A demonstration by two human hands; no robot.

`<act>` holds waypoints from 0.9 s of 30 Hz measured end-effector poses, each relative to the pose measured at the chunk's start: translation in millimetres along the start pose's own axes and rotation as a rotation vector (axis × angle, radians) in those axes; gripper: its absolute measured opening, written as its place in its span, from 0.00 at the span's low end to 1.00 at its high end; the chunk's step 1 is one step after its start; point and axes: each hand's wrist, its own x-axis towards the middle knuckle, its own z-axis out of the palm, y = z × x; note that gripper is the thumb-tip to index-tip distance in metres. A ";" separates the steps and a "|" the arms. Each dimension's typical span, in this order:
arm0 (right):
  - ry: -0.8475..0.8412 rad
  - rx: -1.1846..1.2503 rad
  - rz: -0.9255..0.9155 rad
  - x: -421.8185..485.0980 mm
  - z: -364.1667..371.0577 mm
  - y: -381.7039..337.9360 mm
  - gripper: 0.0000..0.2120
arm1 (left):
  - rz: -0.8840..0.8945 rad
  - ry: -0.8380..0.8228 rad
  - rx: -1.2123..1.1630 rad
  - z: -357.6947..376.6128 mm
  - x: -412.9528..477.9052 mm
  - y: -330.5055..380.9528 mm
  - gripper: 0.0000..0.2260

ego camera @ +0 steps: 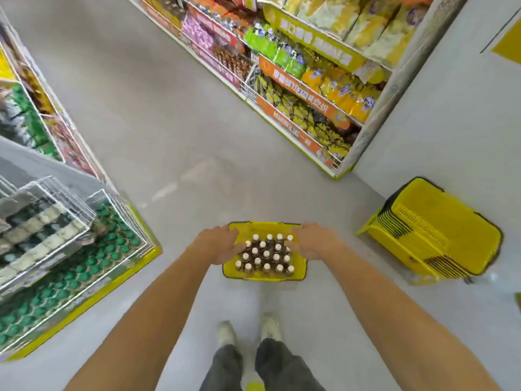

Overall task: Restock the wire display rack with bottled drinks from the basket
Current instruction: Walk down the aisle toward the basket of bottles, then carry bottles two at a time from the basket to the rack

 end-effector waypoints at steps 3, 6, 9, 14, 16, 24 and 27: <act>-0.075 0.089 0.073 20.8 35.7 -6.9 0.29 | 0.087 -0.075 0.018 27.8 41.6 -3.1 0.25; -0.142 0.133 0.134 36.6 71.7 -15.6 0.28 | 0.159 -0.126 0.012 57.2 70.9 -10.5 0.24; -0.210 0.143 0.166 54.3 99.9 -24.4 0.28 | 0.187 -0.207 0.013 87.6 92.8 -29.1 0.24; -0.262 0.133 0.168 101.8 135.6 -32.6 0.29 | 0.160 -0.268 0.057 129.5 128.8 -68.3 0.24; -0.244 0.146 0.164 128.2 149.8 -33.8 0.28 | 0.139 -0.270 0.061 149.2 150.3 -82.6 0.25; -0.105 0.184 0.145 262.6 250.5 -3.4 0.27 | 0.096 -0.194 0.054 240.5 294.3 -99.9 0.24; -0.058 0.178 0.145 322.3 292.6 17.3 0.27 | 0.106 -0.130 0.065 276.5 358.4 -96.2 0.25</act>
